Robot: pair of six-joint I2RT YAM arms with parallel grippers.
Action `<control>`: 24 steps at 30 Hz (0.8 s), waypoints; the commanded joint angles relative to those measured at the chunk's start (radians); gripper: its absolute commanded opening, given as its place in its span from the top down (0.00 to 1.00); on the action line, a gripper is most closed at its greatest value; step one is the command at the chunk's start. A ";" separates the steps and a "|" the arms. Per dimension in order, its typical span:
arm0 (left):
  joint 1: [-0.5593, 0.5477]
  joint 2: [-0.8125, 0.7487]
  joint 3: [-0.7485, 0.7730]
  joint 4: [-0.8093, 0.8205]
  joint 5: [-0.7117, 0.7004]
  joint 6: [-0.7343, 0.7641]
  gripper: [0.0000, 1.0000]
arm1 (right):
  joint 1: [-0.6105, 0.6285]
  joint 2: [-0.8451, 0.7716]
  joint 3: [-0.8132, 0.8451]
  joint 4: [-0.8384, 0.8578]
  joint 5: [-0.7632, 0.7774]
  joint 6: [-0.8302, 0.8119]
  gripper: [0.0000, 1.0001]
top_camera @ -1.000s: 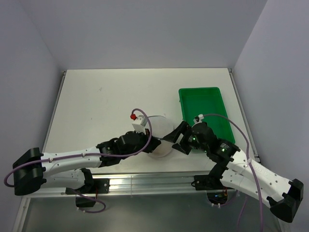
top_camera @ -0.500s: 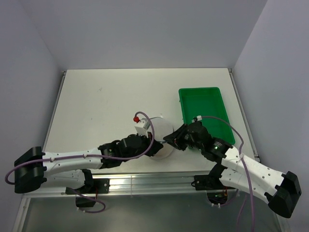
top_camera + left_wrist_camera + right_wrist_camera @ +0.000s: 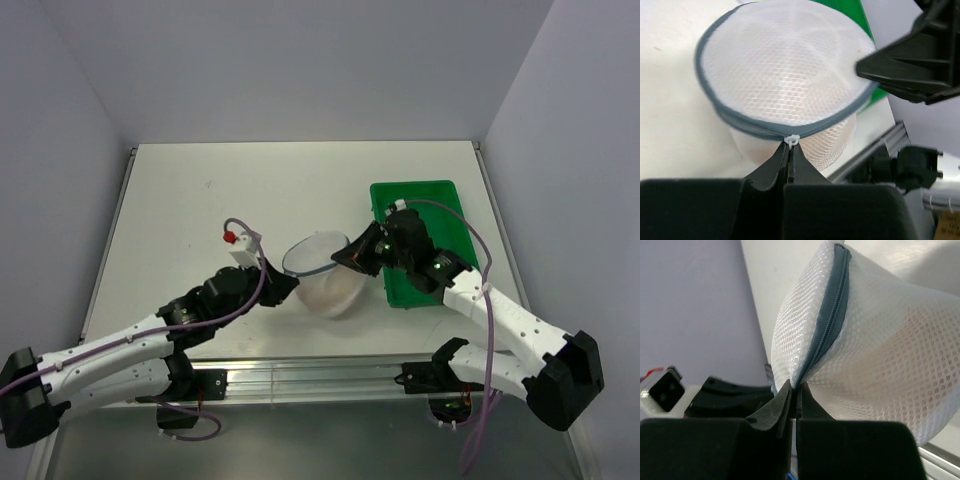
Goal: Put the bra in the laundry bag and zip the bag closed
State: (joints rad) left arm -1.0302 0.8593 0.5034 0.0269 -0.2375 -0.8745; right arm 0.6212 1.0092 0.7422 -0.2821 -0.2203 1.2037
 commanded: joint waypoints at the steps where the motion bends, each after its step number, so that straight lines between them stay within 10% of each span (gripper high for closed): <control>1: 0.108 -0.058 -0.009 -0.103 0.041 0.023 1.00 | -0.051 0.078 0.123 0.070 -0.139 -0.162 1.00; 12: 0.377 -0.243 -0.045 -0.252 0.138 0.061 1.00 | -0.222 0.446 0.384 0.070 -0.353 -0.391 0.95; 15: 0.377 -0.241 -0.066 -0.196 0.226 0.063 1.00 | -0.225 0.540 0.488 0.017 -0.340 -0.427 0.85; 19: 0.354 -0.191 -0.081 -0.095 0.297 0.042 1.00 | -0.215 0.595 0.574 -0.066 -0.268 -0.444 0.40; 24: 0.288 -0.109 -0.092 0.008 0.290 0.031 1.00 | -0.193 0.545 0.574 -0.115 -0.183 -0.421 0.30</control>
State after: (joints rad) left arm -0.7128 0.7219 0.4126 -0.0860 0.0185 -0.8509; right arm 0.4099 1.6146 1.2896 -0.3393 -0.4816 0.7948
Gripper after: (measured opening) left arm 0.022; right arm 0.696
